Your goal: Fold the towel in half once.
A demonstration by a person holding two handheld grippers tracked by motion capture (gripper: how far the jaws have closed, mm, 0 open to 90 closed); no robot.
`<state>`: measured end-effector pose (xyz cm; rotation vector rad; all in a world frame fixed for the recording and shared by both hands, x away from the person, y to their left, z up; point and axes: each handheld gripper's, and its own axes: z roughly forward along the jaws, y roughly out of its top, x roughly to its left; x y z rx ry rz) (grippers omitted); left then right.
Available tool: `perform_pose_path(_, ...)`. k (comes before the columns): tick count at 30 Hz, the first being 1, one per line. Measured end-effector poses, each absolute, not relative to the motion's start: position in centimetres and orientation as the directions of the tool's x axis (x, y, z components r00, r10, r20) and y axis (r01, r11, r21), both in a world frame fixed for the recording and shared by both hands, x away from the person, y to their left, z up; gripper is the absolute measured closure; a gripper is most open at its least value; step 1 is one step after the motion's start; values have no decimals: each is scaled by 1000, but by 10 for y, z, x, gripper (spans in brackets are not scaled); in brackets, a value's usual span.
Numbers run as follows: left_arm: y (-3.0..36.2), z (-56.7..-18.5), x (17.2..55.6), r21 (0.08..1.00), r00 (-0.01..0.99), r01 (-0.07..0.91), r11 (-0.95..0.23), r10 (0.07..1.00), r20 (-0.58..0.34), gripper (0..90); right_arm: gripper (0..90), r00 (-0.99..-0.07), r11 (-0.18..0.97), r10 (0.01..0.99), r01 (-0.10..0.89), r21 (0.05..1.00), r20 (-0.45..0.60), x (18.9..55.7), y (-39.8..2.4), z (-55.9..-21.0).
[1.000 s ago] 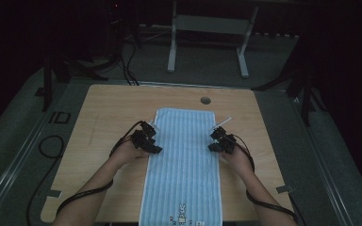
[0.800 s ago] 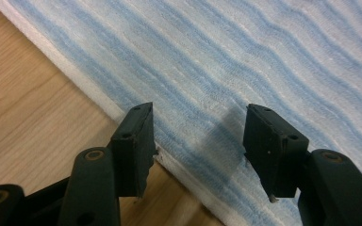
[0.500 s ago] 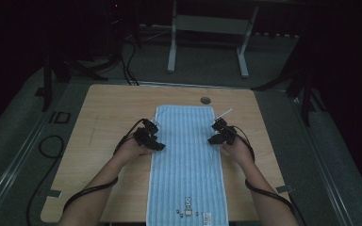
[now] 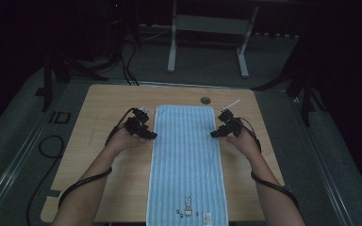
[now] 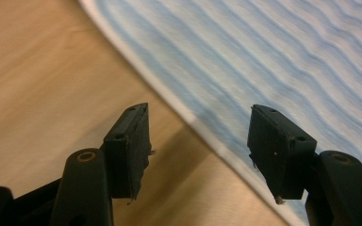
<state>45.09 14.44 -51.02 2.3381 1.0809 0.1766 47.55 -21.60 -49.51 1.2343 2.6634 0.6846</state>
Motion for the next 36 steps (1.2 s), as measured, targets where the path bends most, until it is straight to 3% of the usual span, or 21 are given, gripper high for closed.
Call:
perform_pose_path(5,144,-507,460,546,649,670,-503,754,-101,404,510,-630,530,772,712,461,84,493,-217,-492)
perform_pose_path(7,142,-505,462,572,639,669,-474,761,-117,409,624,-620,516,780,714,473,85,497,-217,-489)
perform_pose_path(9,136,-503,462,597,657,641,-482,747,-103,522,803,-621,507,777,717,479,106,499,-215,-488)
perform_pose_path(11,126,-505,462,589,676,628,-509,731,-89,603,885,-631,527,772,701,480,75,497,-207,-490)
perform_pose_path(12,121,-507,461,579,691,618,-531,719,-78,670,896,-641,541,765,693,476,65,496,-203,-493)
perform_pose_path(19,101,-524,460,496,725,618,-610,686,-61,878,898,-656,595,755,696,403,18,492,-187,-514)
perform_pose_path(23,100,-531,460,481,722,624,-616,689,-55,900,898,-664,614,748,699,365,14,489,-183,-522)
perform_pose_path(36,105,-534,443,510,736,606,-610,674,-68,900,892,-656,575,754,685,448,36,462,-194,-528)
